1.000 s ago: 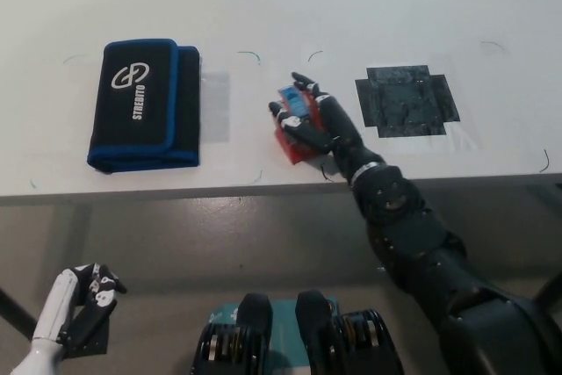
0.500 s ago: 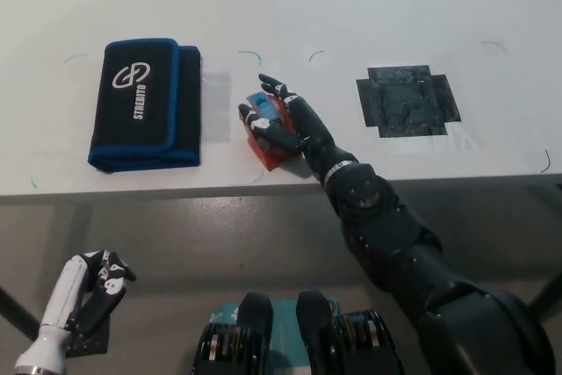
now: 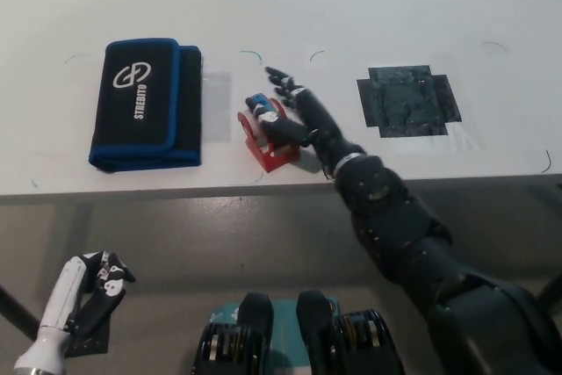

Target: Use the right hand to move the tape on the right hand side to the notebook on the left hand side

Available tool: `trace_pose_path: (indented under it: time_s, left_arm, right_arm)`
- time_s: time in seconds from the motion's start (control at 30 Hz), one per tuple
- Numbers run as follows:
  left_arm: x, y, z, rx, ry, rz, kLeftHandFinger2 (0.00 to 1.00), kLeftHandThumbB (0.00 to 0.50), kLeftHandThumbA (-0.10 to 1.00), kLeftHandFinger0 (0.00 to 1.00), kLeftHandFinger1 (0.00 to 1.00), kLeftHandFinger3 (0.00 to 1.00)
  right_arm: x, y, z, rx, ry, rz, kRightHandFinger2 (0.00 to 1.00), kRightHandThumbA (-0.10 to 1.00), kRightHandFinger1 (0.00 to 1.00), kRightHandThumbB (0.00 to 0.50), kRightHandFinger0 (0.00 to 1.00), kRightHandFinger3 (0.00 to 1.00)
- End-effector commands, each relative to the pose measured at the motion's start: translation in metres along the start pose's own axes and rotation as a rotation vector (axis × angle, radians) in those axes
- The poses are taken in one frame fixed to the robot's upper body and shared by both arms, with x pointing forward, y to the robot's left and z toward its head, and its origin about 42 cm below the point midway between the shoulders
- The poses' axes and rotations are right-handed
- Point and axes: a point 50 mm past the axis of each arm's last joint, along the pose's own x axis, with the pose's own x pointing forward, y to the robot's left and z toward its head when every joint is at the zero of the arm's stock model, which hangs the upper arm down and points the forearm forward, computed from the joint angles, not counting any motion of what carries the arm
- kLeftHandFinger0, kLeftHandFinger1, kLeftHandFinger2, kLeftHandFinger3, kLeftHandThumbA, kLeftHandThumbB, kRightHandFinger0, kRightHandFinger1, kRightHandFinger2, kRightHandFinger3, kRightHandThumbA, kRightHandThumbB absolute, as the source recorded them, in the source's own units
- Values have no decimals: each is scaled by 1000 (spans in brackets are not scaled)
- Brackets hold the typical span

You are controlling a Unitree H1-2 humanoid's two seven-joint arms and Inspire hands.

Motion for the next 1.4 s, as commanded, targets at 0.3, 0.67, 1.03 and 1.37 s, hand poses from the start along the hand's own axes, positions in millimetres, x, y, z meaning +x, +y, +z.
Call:
trace_pose_path:
  time_s: [0.3,0.67,1.03,1.37]
  left_arm:
    - [5,15,8,36,-38,3,58,147,404,38,17,127]
    - [10,19,8,26,-42,-2,29,135,322,0,0,128]
    - [13,18,4,34,-34,8,64,148,364,7,4,151]
    - [9,20,5,18,-32,32,63,137,329,34,11,181]
  right_arm:
    - [-22,-76,34,-81,-269,-110,1000,665,1000,500,1000,1000]
    - [-152,-77,-3,-108,-319,-134,1000,590,1000,478,1000,1000]
    - [-275,-72,-74,-121,-198,-171,1000,664,1000,491,1000,1000]
    - [-283,-81,-87,-112,-118,-149,1000,638,1000,486,1000,1000]
